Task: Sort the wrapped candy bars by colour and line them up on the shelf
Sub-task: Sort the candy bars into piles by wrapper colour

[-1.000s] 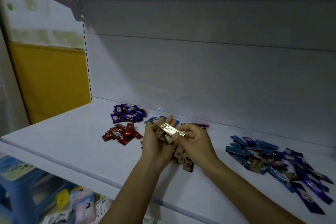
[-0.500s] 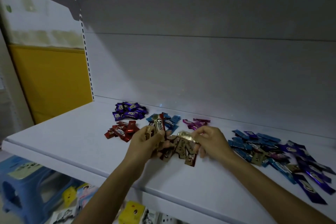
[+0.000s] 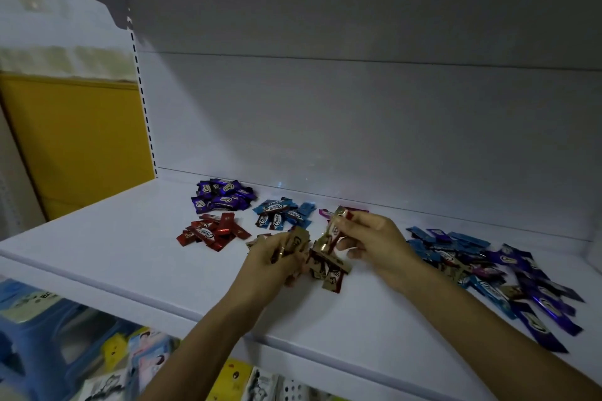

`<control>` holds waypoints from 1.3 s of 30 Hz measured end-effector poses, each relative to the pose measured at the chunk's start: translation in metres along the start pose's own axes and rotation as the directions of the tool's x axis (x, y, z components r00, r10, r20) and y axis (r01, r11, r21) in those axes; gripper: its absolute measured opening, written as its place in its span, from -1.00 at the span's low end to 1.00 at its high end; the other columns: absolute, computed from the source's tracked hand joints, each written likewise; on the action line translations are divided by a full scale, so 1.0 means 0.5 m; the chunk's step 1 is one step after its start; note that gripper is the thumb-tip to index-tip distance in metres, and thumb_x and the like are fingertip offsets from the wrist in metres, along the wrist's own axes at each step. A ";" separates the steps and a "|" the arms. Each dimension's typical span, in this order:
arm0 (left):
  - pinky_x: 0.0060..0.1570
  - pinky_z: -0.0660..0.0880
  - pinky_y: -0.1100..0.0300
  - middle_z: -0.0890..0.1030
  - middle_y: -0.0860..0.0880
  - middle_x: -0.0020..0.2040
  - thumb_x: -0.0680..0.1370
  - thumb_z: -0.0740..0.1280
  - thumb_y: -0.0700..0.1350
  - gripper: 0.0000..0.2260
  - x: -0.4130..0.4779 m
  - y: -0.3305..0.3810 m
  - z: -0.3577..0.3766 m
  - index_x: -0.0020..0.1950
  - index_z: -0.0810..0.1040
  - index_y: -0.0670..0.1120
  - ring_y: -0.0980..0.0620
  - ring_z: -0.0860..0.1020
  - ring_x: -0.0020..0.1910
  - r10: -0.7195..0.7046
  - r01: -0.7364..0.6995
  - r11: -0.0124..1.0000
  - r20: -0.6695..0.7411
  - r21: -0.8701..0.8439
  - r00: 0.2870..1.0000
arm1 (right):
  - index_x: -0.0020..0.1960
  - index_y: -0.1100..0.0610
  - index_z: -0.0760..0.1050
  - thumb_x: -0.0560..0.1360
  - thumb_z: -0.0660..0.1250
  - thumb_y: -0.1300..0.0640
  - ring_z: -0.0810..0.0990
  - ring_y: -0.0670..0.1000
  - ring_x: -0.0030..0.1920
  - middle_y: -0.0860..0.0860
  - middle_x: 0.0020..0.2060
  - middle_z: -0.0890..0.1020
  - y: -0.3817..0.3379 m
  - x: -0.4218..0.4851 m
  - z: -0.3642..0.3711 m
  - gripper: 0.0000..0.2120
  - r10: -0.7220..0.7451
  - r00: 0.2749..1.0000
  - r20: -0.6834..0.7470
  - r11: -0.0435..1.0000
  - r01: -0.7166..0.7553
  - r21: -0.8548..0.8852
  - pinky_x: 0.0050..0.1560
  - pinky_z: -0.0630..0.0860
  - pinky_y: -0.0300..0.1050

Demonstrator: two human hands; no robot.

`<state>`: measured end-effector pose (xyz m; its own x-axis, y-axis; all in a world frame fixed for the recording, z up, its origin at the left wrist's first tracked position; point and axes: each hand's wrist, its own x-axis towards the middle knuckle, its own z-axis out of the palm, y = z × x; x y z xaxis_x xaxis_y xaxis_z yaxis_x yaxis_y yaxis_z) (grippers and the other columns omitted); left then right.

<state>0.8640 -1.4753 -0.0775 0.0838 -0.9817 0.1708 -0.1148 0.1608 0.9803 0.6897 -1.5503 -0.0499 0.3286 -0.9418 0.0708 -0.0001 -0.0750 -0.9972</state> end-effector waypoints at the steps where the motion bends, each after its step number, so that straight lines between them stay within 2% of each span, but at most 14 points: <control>1: -0.11 0.56 0.17 0.67 -0.19 -0.06 0.56 0.25 -0.35 -0.79 -0.002 0.000 -0.006 0.01 0.61 -0.10 0.01 0.61 -0.13 -0.041 0.041 0.992 0.004 -0.116 0.999 | -0.02 0.13 0.61 0.47 0.41 0.14 0.60 -0.11 -0.39 -0.02 -0.28 0.67 0.000 0.008 -0.006 -0.89 0.005 0.999 -0.036 1.000 -0.006 -0.024 -0.39 0.47 -0.31; 4: -0.20 0.60 0.24 0.70 -0.08 -0.02 0.54 0.31 -0.30 -0.74 -0.010 0.001 -0.022 0.13 0.58 0.01 0.02 0.68 -0.08 -0.072 0.076 0.953 0.026 -0.294 0.997 | -0.12 0.11 0.60 0.40 0.49 0.15 0.58 -0.15 -0.45 -0.06 -0.34 0.67 0.014 0.029 -0.004 -0.90 0.002 0.999 -0.052 0.976 -0.013 -0.219 -0.45 0.43 -0.36; 9: -0.45 0.47 0.32 0.71 0.05 -0.07 0.53 0.36 -0.18 -0.66 -0.021 -0.006 -0.035 0.23 0.49 0.17 0.06 0.66 -0.27 -0.007 0.002 0.995 -0.052 -0.098 0.999 | -0.04 0.03 0.61 0.39 0.49 0.02 0.57 -0.13 -0.24 -0.07 -0.27 0.61 0.041 0.043 0.029 -0.82 -0.162 0.984 -0.074 0.863 0.105 -0.494 -0.30 0.42 -0.37; 13: -0.51 0.42 0.31 0.69 0.04 -0.20 0.54 0.36 -0.20 -0.70 -0.019 -0.011 -0.039 0.21 0.52 0.10 0.08 0.57 -0.42 0.043 -0.046 0.998 -0.074 -0.043 0.996 | -0.12 0.00 0.65 0.30 0.34 -0.28 0.58 -0.25 -0.29 -0.08 -0.28 0.66 0.012 0.010 0.049 -0.62 -0.195 0.979 0.059 0.941 0.204 -0.270 -0.29 0.44 -0.45; 16: -0.52 0.39 0.34 0.63 0.04 -0.34 0.53 0.36 -0.24 -0.73 -0.014 -0.010 -0.021 0.17 0.56 0.05 0.17 0.47 -0.52 0.115 -0.114 0.993 -0.046 0.025 0.992 | -0.16 0.04 0.66 0.39 0.46 0.07 0.65 -0.16 -0.24 -0.03 -0.24 0.70 0.006 -0.010 0.061 -0.94 -0.177 0.969 0.171 0.958 0.209 -0.194 -0.24 0.52 -0.38; 19: -0.53 0.35 0.36 0.64 0.03 -0.18 0.56 0.33 -0.13 -0.80 -0.009 -0.019 -0.014 0.17 0.58 0.04 0.23 0.47 -0.49 0.086 -0.082 0.996 -0.120 0.038 0.989 | -0.11 0.16 0.64 0.46 0.41 0.23 0.57 -0.20 -0.40 -0.04 -0.32 0.66 0.003 0.003 0.045 -0.96 -0.117 0.993 0.005 0.987 0.116 -0.114 -0.34 0.49 -0.39; 21: -0.58 0.28 0.34 0.67 -0.04 -0.09 0.59 0.26 -0.06 -0.81 -0.007 -0.018 -0.020 0.11 0.64 0.00 0.19 0.41 -0.53 -0.067 0.029 0.978 -0.182 -0.207 0.981 | -0.10 0.17 0.63 0.45 0.42 0.24 0.55 -0.23 -0.43 -0.05 -0.33 0.65 0.004 0.014 0.034 -0.96 -0.075 0.996 -0.038 0.985 0.068 -0.159 -0.40 0.45 -0.40; 24: -0.59 0.35 0.31 0.70 -0.08 -0.05 0.62 0.13 -0.01 -0.69 -0.011 -0.006 -0.037 0.11 0.63 -0.09 0.11 0.52 -0.48 -0.196 0.110 0.712 -0.046 -0.693 0.980 | -0.11 0.14 0.62 0.41 0.47 0.25 0.62 -0.12 -0.28 -0.01 -0.24 0.68 0.021 0.028 0.036 -0.92 -0.046 0.998 -0.044 0.953 0.031 -0.301 -0.34 0.48 -0.41; 26: -0.43 0.46 0.25 0.70 -0.06 -0.05 0.65 0.05 0.05 -0.60 -0.014 -0.003 -0.045 0.11 0.65 -0.06 0.09 0.61 -0.37 -0.165 0.104 0.646 -0.005 -0.756 0.986 | -0.07 0.11 0.61 0.39 0.50 0.21 0.61 -0.12 -0.24 -0.04 -0.23 0.66 0.032 0.034 0.041 -0.86 -0.092 0.995 -0.046 0.883 0.060 -0.465 -0.32 0.47 -0.43; 29: -0.07 0.46 0.11 0.68 -0.07 0.08 0.66 -0.04 0.09 -0.51 -0.012 -0.008 -0.045 0.10 0.68 -0.03 0.07 0.66 -0.06 -0.093 0.036 0.734 -0.048 -0.678 0.995 | 0.00 0.02 0.57 0.44 0.44 0.04 0.55 -0.14 -0.18 -0.06 -0.19 0.60 0.028 0.026 0.049 -0.84 -0.274 0.959 -0.069 0.708 0.153 -0.689 -0.17 0.50 -0.19; 31: 0.07 0.43 0.08 0.65 -0.06 0.15 0.67 -0.08 0.07 -0.49 -0.007 -0.012 -0.037 0.16 0.64 -0.06 0.06 0.61 0.15 -0.034 -0.039 0.803 -0.112 -0.595 0.993 | -0.13 0.00 0.59 0.48 0.35 -0.06 0.55 -0.20 -0.26 -0.12 -0.29 0.61 0.014 0.002 0.065 -0.86 -0.323 0.946 -0.016 0.786 0.259 -0.561 -0.14 0.52 -0.11; 33: 0.19 0.42 0.02 0.63 0.00 0.19 0.67 -0.09 0.08 -0.51 -0.001 -0.015 -0.019 0.21 0.61 -0.01 0.05 0.56 0.23 0.019 -0.097 0.859 -0.158 -0.503 0.987 | -0.20 0.02 0.63 0.44 0.31 -0.14 0.58 -0.19 -0.33 -0.07 -0.37 0.64 -0.002 -0.031 0.088 -0.74 -0.220 0.971 0.093 0.914 0.239 -0.329 -0.13 0.57 -0.12; 36: 0.29 0.40 0.01 0.59 0.13 0.24 0.66 -0.11 0.12 -0.55 0.005 -0.010 0.022 0.23 0.57 0.16 0.10 0.50 0.29 0.119 -0.161 0.931 -0.145 -0.328 0.982 | -0.15 0.12 0.65 0.49 0.38 0.14 0.66 -0.06 -0.26 0.02 -0.29 0.70 -0.007 -0.066 0.105 -0.90 -0.121 0.970 0.210 0.984 0.145 -0.102 -0.22 0.58 -0.24; 39: 0.38 0.33 0.07 0.40 0.23 0.39 0.61 -0.07 0.25 -0.55 0.008 -0.013 0.042 0.45 0.30 0.19 0.19 0.34 0.41 0.239 -0.244 0.969 -0.128 -0.028 0.963 | -0.12 0.17 0.63 0.50 0.35 0.30 0.67 -0.03 -0.25 0.09 -0.25 0.70 -0.003 -0.071 0.087 -0.90 -0.104 0.985 0.135 0.990 0.116 -0.086 -0.22 0.59 -0.25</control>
<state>0.8440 -1.4823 -0.0852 0.1797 -0.8935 0.4115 -0.1043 0.3986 0.9112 0.7192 -1.5025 -0.0517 0.4517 -0.8758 0.1704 -0.0426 -0.2119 -0.9764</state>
